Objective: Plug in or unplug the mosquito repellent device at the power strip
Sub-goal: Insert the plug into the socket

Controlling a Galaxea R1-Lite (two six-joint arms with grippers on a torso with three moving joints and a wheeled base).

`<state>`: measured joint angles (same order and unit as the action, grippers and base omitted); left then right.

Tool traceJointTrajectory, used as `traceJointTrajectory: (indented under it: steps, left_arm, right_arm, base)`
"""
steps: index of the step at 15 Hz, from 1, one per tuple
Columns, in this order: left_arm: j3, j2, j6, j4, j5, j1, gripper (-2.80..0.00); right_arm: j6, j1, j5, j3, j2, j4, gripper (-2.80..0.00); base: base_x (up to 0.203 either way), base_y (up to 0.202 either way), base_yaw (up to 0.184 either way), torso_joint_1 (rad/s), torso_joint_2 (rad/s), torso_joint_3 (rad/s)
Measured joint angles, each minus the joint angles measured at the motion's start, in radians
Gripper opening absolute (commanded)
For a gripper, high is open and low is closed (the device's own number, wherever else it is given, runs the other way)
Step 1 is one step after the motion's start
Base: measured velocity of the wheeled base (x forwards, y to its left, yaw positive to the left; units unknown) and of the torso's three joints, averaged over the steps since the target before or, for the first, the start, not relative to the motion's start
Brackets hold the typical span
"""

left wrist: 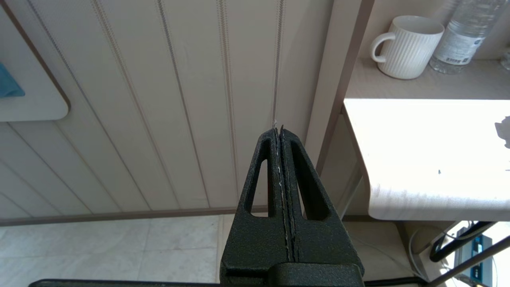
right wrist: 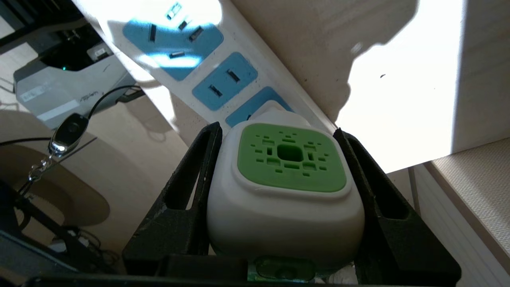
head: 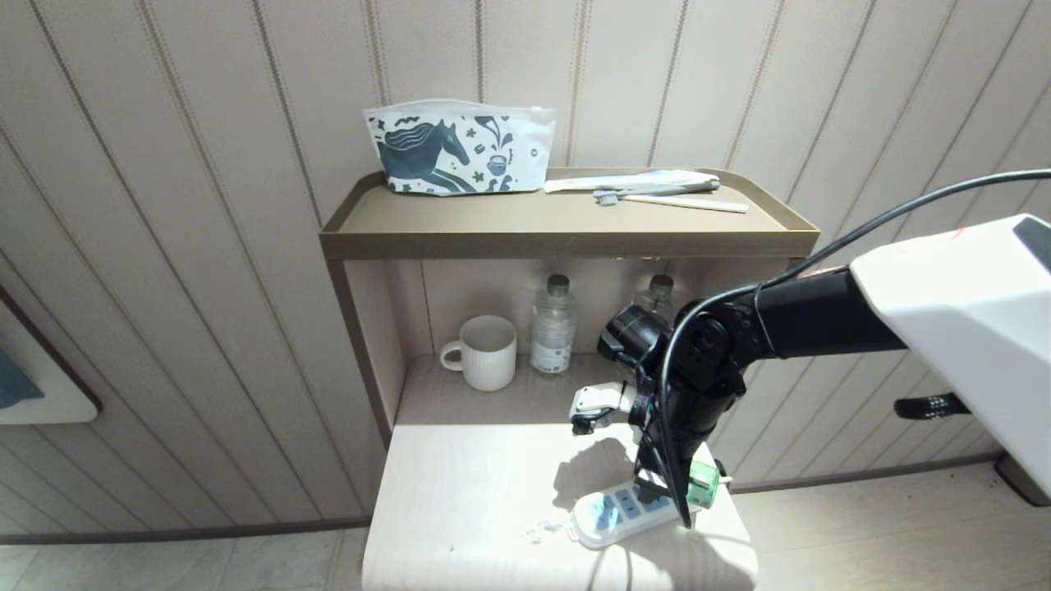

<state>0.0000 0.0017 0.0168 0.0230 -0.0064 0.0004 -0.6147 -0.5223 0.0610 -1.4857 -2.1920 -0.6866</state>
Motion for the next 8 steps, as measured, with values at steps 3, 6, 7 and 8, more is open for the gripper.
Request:
traceJointTrajectory:
  steps: [3,6,7,8]
  left_arm:
    - [0.0,0.0,0.0,0.0,-0.001,0.0,-2.8]
    - [0.0,0.0,0.001,0.0,-0.001,0.0,-2.8]
    - [0.0,0.0,0.001,0.0,0.0,0.0,-2.8]
    - [0.0,0.0,0.001,0.0,-0.001,0.0,-2.8]
  right_arm:
    - [0.005,0.02,-0.006,0.056,0.017,0.065,-2.8]
    - [0.022,0.051,-0.03,0.088,0.04,0.097,-2.8]
    - [0.025,0.058,-0.033,0.101,0.05,0.11,-2.8]
    - [0.026,0.062,-0.035,0.111,0.058,0.119,-2.8]
  base:
    - [0.0,0.0,0.0,0.0,0.0,0.0]
    - [0.0,0.0,0.0,0.0,0.0,0.0]
    - [0.0,0.0,0.0,0.0,0.0,0.0]
    - [0.0,0.0,0.0,0.0,0.0,0.0]
